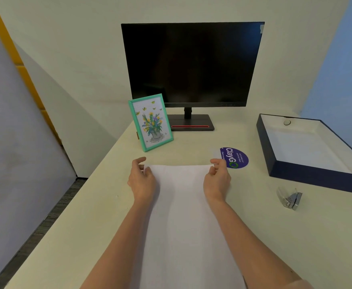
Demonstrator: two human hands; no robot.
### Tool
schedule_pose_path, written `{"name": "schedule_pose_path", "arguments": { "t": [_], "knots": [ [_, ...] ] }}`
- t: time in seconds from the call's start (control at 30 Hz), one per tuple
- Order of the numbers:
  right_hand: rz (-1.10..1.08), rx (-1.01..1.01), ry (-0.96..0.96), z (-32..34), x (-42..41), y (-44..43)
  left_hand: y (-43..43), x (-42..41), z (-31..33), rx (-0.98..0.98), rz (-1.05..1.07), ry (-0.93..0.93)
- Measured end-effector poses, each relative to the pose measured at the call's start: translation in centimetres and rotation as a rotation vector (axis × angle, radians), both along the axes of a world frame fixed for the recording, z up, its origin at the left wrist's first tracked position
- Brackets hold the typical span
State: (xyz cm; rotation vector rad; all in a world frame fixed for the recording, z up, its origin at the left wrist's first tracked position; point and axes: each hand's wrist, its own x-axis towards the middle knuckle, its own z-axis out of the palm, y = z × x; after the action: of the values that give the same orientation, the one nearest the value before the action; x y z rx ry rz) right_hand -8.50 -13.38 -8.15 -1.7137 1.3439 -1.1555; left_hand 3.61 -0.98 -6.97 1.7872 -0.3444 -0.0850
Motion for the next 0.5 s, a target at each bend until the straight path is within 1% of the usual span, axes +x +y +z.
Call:
{"name": "schedule_pose_path", "arguments": {
  "t": [0.13, 0.23, 0.3, 0.33, 0.37, 0.43, 0.5],
  "knots": [
    [0.025, 0.004, 0.018, 0.2, -0.1, 0.2, 0.1, -0.3, 0.2, 0.08, -0.046, -0.028],
    [0.105, 0.031, 0.035, 1.2, -0.6, 0.3, 0.3, -0.4, 0.4, 0.071, -0.061, -0.06],
    [0.166, -0.001, 0.079, 2.8, -2.5, -0.3, 0.3, -0.4, 0.4, 0.07, -0.065, -0.052],
    [0.193, -0.039, 0.156, 3.9, -4.1, -0.8, 0.3, -0.5, 0.4, 0.065, -0.064, -0.039],
    [0.207, -0.072, 0.296, 5.3, -6.2, -1.5, 0.3, -0.6, 0.3, 0.049, -0.061, -0.015],
    [0.166, -0.069, 0.696, 8.0, -11.1, -2.6, 0.4, -0.9, 0.4, 0.013, -0.058, 0.041],
    [0.071, 0.045, 1.034, 9.8, -15.3, -3.2, 0.5, -0.9, 0.3, 0.022, -0.065, 0.037]
  ]
}}
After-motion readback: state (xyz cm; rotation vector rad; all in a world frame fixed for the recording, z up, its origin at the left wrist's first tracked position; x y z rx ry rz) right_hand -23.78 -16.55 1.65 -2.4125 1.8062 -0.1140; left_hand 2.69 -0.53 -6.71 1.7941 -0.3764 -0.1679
